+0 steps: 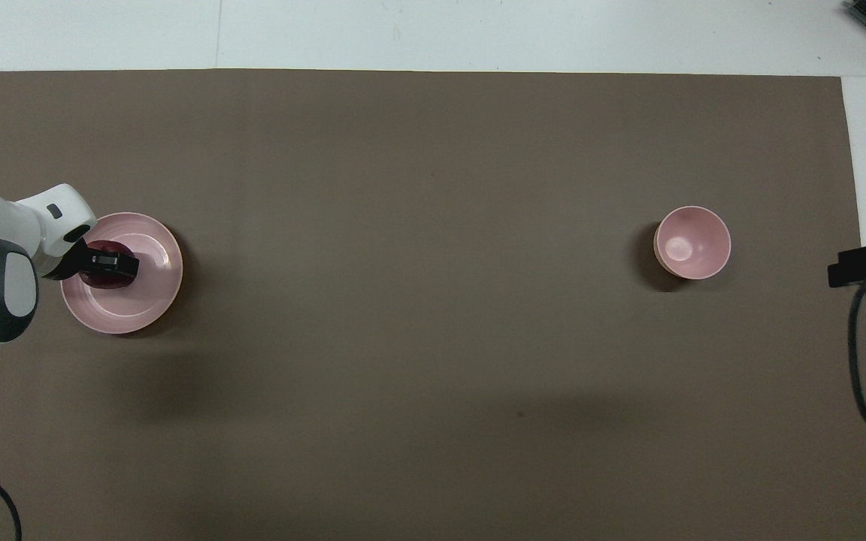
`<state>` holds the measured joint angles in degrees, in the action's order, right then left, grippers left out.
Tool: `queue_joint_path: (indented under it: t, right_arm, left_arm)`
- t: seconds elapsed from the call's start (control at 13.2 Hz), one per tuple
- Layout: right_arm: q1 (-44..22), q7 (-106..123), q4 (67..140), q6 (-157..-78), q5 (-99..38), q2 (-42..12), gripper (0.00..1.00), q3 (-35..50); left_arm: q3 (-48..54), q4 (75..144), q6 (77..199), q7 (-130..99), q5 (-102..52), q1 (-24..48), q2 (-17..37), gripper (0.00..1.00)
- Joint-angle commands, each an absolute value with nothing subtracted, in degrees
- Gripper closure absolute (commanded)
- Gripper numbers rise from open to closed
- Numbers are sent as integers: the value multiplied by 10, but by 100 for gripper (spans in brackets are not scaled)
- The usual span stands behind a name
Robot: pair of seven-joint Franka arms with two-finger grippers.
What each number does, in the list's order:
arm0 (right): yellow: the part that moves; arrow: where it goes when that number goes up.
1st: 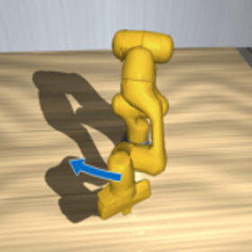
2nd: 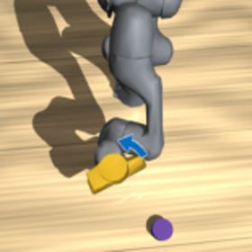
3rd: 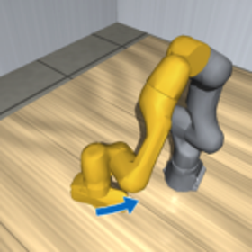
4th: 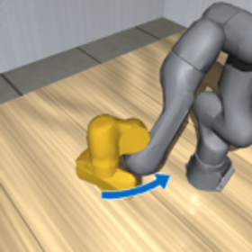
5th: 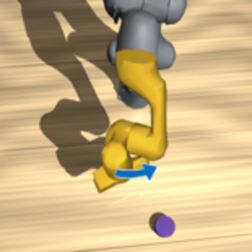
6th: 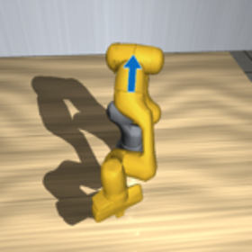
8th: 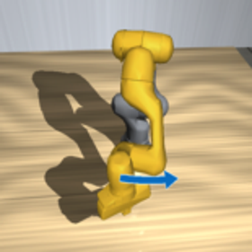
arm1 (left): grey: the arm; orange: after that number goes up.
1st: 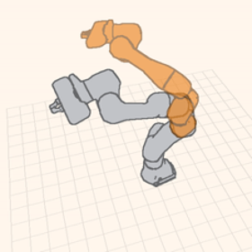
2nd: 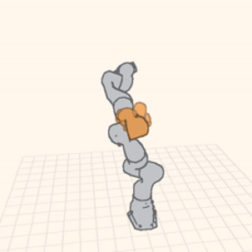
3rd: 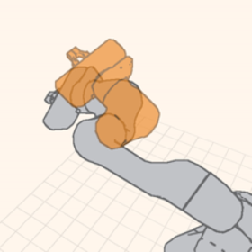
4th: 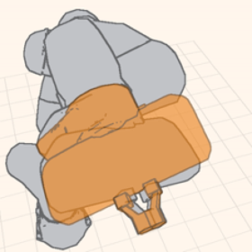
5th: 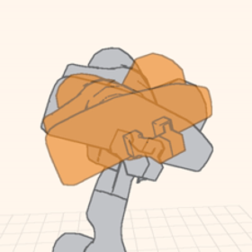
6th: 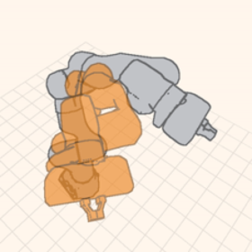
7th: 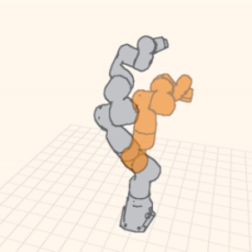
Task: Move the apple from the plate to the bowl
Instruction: 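Close the left gripper on the apple and lift it off the plate, then carry the apple toward the right gripper while the right gripper approaches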
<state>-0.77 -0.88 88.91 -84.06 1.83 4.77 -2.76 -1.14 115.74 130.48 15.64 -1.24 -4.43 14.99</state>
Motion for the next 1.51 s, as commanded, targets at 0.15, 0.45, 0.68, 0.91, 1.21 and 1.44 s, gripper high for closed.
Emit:
queue_joint_path:
  t: [0.15,0.45,0.68,0.91,1.21,1.44]
  right_arm:
    - [-2,2,899,-841,8,59,0,-25]
    - [-2,2,898,-841,8,59,0,-25]
    - [-2,2,899,-841,8,58,0,-25]
    - [-2,1,899,-841,8,59,0,-25]
    - [-2,2,899,-841,8,59,0,-25]
    - [-2,2,899,-841,8,59,0,-25]
  left_arm:
    - [-10,1117,1253,150,-9,-42,143,100]
    - [-9,1058,1194,152,-9,-41,142,100]
    - [-4,1003,1139,149,-11,-40,139,100]
    - [-3,936,1064,144,-12,-20,132,100]
    - [-3,892,993,143,-4,7,102,100]
    - [-1,879,935,122,-4,22,67,100]
